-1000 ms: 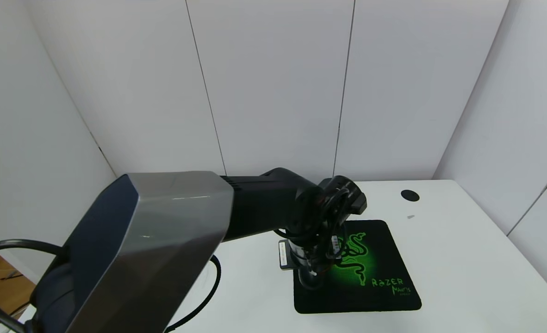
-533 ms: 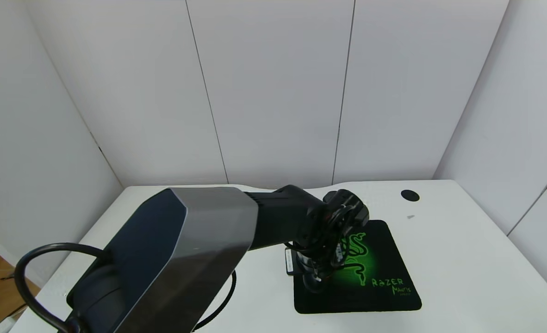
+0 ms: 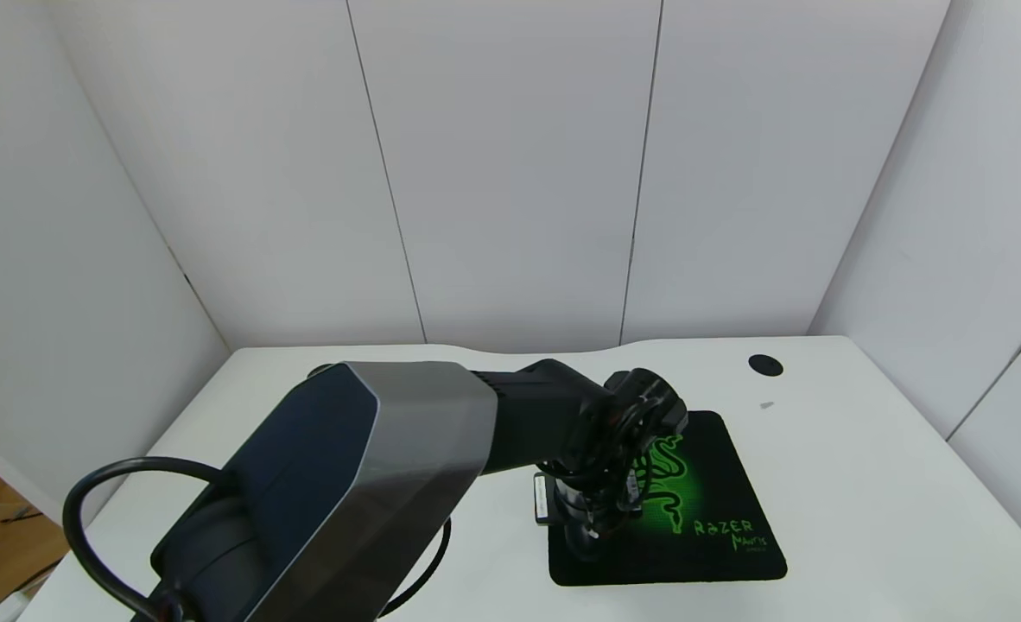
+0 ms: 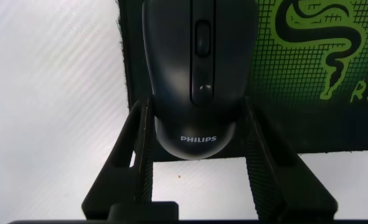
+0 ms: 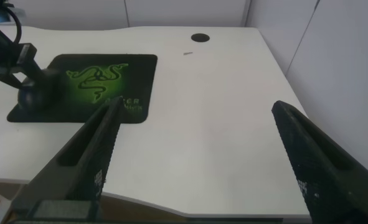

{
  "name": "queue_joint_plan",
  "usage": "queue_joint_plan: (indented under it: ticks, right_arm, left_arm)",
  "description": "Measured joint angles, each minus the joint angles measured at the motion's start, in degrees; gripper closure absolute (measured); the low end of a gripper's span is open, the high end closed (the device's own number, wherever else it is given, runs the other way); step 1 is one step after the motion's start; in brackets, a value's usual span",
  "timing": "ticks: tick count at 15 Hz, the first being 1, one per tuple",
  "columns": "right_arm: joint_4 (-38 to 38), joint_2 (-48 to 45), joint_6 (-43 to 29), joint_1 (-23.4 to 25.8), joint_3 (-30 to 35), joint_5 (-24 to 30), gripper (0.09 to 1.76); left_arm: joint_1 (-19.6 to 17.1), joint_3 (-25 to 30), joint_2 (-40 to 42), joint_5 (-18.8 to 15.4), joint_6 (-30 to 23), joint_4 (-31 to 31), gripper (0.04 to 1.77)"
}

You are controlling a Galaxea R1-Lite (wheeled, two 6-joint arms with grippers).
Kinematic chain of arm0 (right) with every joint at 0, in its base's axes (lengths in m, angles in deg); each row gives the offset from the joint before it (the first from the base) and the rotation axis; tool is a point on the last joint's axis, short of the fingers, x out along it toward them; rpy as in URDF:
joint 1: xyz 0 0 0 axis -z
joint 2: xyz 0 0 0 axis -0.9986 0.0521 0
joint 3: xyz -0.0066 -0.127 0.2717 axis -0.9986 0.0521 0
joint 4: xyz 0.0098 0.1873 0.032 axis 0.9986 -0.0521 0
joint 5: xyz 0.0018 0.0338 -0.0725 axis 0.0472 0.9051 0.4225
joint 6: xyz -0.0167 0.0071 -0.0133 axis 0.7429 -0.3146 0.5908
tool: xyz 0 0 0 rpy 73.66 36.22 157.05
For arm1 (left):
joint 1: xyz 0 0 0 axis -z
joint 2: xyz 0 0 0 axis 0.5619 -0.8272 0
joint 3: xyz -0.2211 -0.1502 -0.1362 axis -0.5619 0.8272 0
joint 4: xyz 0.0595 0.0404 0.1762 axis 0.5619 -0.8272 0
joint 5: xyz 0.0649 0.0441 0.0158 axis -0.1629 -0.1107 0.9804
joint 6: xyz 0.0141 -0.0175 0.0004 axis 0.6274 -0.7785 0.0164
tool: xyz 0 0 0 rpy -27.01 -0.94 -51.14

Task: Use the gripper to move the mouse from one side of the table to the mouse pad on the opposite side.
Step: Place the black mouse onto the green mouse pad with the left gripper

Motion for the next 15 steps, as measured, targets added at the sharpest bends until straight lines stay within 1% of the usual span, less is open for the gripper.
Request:
queue_joint_plan:
  ticks: [9, 10, 12, 15]
  right_arm:
    - [0.0, 0.0, -0.02, 0.0, 0.0, 0.13, 0.14]
    - [0.02, 0.0, 0.0, 0.0, 0.0, 0.13, 0.14]
    - [0.02, 0.0, -0.02, -0.02, 0.0, 0.13, 0.14]
    - [0.02, 0.0, 0.0, 0.0, 0.0, 0.11, 0.14]
  left_arm:
    - [-0.06, -0.24, -1.66, 0.0, 0.29, 1.23, 0.93]
    - [-0.06, -0.24, -1.69, 0.02, 0.33, 1.23, 0.88]
    - [-0.01, -0.24, -1.79, 0.35, 0.4, 1.21, 0.71]
    - [0.02, -0.24, -1.8, 0.51, 0.49, 1.94, 0.51]
